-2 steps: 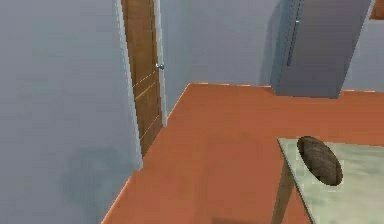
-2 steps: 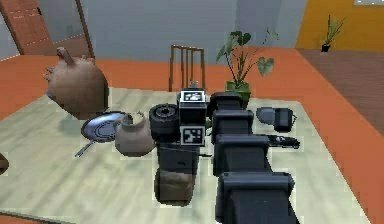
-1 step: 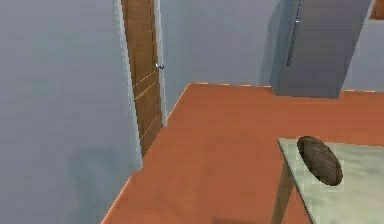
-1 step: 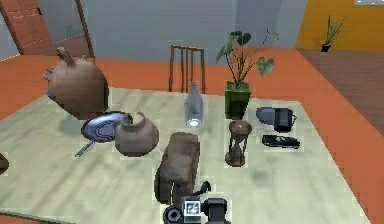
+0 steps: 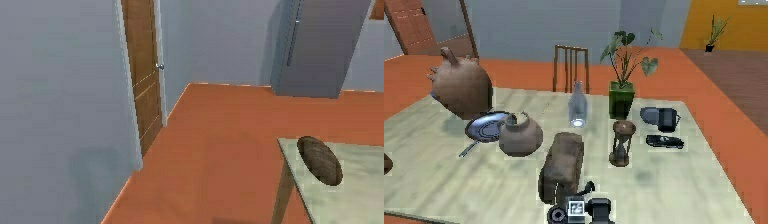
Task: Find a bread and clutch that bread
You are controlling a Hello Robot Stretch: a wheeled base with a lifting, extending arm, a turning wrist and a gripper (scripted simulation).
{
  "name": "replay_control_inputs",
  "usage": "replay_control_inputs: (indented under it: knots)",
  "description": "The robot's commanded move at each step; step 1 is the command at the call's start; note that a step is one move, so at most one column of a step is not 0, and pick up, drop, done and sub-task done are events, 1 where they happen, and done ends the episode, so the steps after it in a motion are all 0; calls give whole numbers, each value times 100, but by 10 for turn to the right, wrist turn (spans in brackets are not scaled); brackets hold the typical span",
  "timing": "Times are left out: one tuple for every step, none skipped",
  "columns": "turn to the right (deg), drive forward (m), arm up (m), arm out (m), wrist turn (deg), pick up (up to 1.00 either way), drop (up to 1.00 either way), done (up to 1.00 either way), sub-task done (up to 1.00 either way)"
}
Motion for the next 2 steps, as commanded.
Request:
replay_control_inputs:
  knots:
    - [0,0,10,0,0,0,0,0,0]
    - [0,0,0,0,0,0,0,100,0]
